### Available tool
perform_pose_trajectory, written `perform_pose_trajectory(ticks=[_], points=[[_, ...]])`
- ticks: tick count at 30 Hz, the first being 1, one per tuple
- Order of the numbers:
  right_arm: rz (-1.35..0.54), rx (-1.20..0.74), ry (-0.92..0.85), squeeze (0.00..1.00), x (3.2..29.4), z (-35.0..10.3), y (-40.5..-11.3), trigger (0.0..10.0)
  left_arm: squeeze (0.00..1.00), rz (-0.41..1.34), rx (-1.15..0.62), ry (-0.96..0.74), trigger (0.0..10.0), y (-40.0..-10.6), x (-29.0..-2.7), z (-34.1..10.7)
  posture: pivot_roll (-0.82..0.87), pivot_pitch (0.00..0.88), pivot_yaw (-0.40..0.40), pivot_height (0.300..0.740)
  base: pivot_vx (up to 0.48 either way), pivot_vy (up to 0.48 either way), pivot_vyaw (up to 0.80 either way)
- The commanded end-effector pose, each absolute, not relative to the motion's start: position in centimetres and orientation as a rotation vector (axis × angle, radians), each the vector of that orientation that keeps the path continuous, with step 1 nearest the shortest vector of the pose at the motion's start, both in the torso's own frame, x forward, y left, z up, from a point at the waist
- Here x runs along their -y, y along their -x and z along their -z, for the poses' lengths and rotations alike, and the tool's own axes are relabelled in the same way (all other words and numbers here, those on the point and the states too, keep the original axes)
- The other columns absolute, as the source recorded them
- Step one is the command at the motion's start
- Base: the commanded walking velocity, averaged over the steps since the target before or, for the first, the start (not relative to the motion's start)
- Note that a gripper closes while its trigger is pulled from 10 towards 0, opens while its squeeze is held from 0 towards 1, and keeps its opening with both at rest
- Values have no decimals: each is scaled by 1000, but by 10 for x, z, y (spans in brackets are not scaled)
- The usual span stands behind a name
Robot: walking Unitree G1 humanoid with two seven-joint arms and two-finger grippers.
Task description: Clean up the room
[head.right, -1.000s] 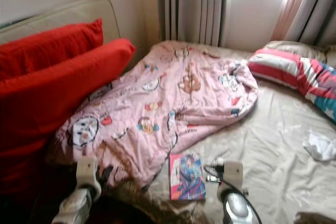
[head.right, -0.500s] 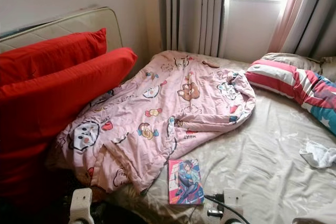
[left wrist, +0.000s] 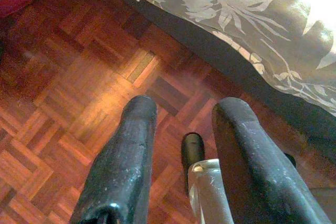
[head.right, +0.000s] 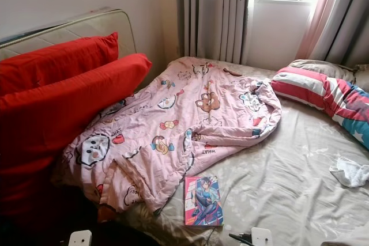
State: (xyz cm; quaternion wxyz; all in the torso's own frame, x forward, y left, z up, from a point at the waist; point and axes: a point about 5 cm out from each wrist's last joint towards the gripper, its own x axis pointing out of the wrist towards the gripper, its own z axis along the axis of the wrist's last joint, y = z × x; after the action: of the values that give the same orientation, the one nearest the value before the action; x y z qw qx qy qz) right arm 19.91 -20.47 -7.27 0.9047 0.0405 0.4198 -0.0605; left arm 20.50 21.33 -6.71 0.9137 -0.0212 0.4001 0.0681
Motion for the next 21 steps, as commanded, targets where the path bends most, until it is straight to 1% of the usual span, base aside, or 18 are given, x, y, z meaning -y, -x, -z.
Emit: perform_pose_trajectory(ticks=[1,7,21], points=[[126,-867,-92,0,203,72,-200,10000,0,-145,-856,47,10000,-202,-213,70,-43,0,14,740,0,0,0],[117,-862,-87,0,202,72,-200,10000,0,-140,-861,42,10000,-203,-212,70,-44,0,14,740,0,0,0],[121,-878,-95,0,205,76,-193,10000,0,-138,-850,35,10000,-205,-214,68,-42,0,18,740,0,317,0]])
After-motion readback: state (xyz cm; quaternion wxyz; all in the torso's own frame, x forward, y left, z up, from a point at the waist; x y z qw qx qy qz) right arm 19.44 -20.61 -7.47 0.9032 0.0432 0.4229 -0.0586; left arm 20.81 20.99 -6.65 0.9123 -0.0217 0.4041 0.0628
